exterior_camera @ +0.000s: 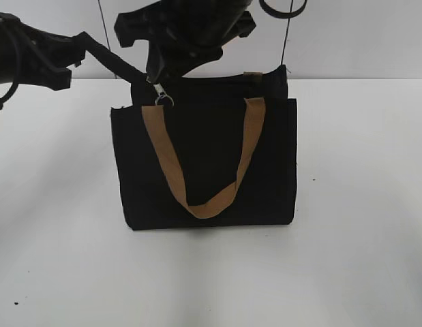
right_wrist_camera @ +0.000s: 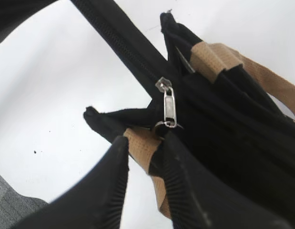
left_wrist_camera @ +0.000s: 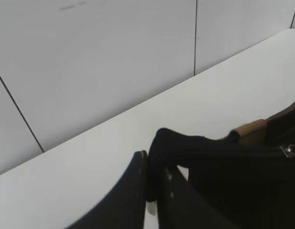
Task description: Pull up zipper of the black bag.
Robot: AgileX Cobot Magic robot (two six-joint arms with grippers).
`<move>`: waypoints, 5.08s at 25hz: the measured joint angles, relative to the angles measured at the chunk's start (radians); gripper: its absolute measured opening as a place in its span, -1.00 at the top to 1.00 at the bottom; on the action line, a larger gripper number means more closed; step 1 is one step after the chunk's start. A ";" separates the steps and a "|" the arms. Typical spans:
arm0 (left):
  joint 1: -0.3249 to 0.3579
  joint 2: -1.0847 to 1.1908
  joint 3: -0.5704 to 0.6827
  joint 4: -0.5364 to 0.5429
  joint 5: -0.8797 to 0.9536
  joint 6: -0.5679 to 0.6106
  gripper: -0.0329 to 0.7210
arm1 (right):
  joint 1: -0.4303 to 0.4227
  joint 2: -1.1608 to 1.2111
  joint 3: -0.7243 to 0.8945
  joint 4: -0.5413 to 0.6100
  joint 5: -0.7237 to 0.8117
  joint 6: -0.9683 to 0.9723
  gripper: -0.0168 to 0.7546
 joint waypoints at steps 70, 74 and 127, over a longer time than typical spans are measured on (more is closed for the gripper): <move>-0.003 -0.002 0.000 0.007 0.048 -0.004 0.84 | 0.003 0.065 0.000 -0.313 0.101 0.029 0.99; -0.003 -0.002 0.000 0.007 0.060 -0.004 0.84 | 0.003 0.060 0.000 -0.420 0.185 0.029 0.99; -0.254 -0.503 -0.079 -0.992 1.654 0.617 -0.34 | -0.085 -0.694 0.428 -0.226 0.296 -0.077 -0.27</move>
